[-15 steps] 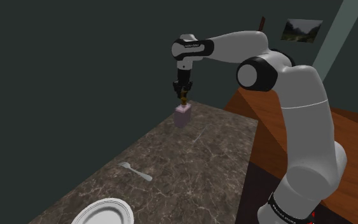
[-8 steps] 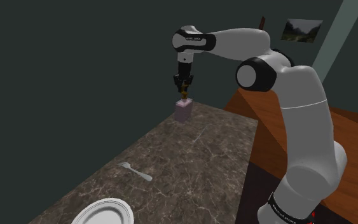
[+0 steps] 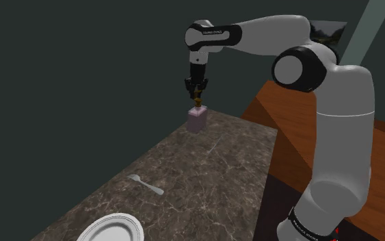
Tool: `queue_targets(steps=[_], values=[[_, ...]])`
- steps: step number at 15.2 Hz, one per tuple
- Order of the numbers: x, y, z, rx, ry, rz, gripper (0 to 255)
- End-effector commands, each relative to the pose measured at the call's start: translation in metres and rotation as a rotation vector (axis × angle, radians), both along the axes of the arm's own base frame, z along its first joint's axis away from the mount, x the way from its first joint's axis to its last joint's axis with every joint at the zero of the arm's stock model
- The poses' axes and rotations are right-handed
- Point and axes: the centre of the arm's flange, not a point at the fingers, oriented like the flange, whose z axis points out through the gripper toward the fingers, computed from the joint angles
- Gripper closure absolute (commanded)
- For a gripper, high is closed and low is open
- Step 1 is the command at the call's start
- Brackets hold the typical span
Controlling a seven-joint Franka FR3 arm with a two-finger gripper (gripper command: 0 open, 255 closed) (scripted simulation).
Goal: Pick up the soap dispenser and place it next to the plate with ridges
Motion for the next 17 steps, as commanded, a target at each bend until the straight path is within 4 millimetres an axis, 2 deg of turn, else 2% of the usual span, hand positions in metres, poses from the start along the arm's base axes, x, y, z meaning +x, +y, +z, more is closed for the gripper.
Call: queue_targets(steps=[1, 17], values=[[-0.015, 0.018, 0.009, 0.0, 0.0, -0.001, 255], [-0.144, 0.177, 0.061, 0.0, 0.0, -0.001, 255]])
